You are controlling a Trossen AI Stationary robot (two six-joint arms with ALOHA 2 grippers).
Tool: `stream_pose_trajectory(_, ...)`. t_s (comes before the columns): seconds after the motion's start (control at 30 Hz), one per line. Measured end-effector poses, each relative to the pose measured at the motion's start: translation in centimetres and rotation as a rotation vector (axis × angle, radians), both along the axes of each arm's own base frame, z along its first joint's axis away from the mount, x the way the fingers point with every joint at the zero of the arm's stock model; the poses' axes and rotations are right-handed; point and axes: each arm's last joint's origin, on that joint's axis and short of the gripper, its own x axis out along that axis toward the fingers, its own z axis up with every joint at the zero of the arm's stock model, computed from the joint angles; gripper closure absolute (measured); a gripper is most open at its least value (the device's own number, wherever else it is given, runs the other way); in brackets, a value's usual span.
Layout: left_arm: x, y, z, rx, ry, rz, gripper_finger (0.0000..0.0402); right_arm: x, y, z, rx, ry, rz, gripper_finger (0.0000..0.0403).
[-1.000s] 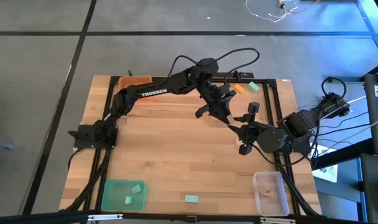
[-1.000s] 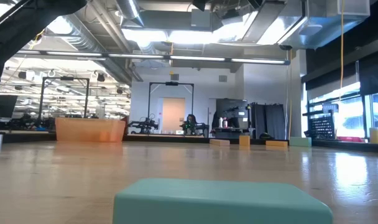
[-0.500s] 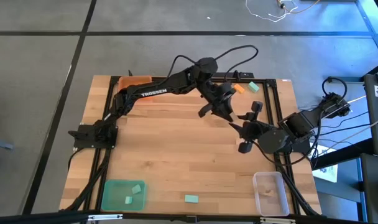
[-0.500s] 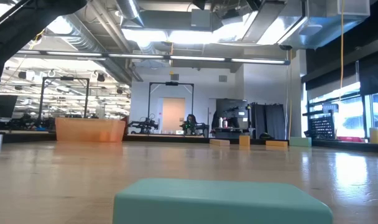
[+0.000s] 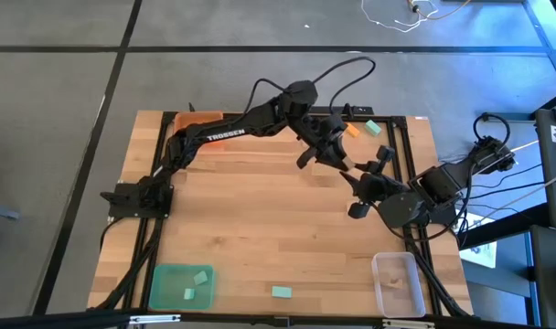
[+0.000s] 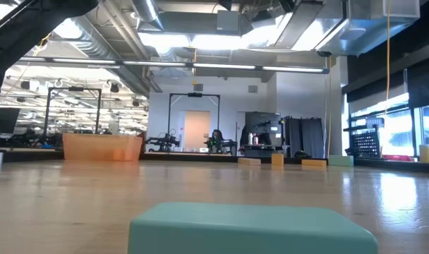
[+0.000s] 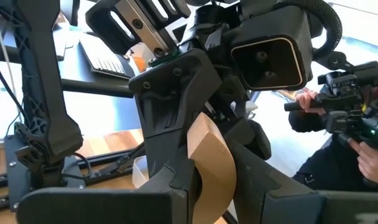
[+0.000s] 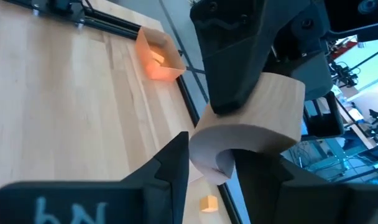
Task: Sort & place blocks by color
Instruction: Put the brown block into the transparent bin
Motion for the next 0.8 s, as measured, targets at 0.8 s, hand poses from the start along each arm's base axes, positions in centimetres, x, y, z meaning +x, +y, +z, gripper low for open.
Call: stream_pose_trajectory(0.8,-1.0,3.3,-1.0,0.099,-0.020,-0.044,0.0281,0.2,0.1,-0.2,0.047,-0.002,0.017,0.0330)
